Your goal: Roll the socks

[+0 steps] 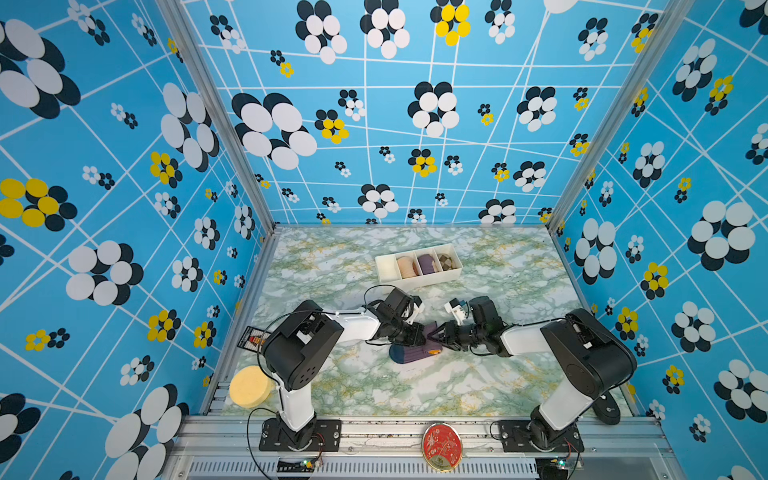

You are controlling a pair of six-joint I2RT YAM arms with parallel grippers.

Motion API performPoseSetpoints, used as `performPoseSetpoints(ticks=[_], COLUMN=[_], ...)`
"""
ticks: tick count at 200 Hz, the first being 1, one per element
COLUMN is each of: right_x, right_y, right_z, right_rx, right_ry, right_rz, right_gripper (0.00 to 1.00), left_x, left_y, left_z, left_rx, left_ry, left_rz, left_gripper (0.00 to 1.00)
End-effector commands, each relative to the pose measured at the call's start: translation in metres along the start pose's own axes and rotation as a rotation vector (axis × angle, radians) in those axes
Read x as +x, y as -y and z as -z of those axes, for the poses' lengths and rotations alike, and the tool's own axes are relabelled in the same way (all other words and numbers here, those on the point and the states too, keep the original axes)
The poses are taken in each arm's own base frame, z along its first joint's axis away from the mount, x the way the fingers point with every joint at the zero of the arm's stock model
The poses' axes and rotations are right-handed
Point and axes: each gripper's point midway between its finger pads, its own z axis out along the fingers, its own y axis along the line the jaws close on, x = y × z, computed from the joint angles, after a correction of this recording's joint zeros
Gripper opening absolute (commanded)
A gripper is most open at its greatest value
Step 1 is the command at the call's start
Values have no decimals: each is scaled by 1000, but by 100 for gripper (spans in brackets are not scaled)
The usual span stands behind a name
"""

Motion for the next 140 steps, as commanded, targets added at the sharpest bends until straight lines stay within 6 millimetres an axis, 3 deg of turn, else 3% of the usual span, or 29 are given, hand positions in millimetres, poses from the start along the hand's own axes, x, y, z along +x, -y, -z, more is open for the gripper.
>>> performPoseSetpoints(ticks=[1,26,82,113,140], right_x=[9,8,11,14,13], right_y=[-1,-9,-6,2,2], right_z=[-3,0,15,18,15], right_rx=[27,59,329,391,394], right_ry=[-32,-17,-48,-78,-85], right_rz=[4,50,184,182,177], right_gripper=[29,21,10,10,10], left_x=[28,28,27,19,23], left_y=[-32,-32,-31,-16,-13], left_z=[-11,-11,-6,15,27], left_rx=[-82,-78,-82,-75,-82], left_ry=[-77,-76,-69,-23,-6], left_rz=[74,75,77,52,47], left_gripper=[0,0,0,0,0])
